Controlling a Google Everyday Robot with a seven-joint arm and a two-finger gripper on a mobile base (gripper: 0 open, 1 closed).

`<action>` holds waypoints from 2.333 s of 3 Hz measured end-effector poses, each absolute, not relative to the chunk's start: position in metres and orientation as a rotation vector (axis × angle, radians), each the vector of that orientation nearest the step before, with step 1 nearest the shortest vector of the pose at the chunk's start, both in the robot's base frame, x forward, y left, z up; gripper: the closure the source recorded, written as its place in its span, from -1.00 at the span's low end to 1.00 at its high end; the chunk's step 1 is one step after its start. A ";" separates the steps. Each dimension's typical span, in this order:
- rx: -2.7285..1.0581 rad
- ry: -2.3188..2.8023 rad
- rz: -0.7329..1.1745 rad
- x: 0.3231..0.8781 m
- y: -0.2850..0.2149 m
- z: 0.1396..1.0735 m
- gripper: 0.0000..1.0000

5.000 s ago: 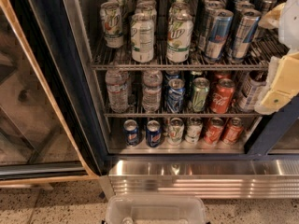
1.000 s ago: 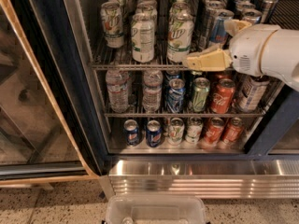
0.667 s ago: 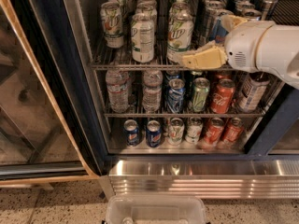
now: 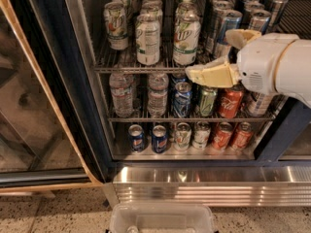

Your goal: Pick 7up can from top shelf of fridge

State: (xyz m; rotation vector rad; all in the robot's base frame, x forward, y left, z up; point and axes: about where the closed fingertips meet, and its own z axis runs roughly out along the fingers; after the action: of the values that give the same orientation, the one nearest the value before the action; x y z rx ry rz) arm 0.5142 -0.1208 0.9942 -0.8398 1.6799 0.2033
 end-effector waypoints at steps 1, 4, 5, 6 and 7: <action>-0.837 1.704 0.157 0.490 -0.129 1.002 -0.74; -0.862 1.698 0.156 0.498 -0.118 0.997 -1.00; -0.846 1.662 0.159 0.518 -0.107 0.990 -1.00; -0.787 1.616 0.138 0.539 -0.103 0.990 -0.71; -0.725 1.572 0.114 0.557 -0.102 0.993 -0.60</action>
Offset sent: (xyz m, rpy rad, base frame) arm -0.0206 -0.0070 0.0062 -0.0269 0.0042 -0.0266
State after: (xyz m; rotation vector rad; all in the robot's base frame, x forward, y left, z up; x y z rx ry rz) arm 0.5574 -0.1021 0.9935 -0.7251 1.5723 0.1137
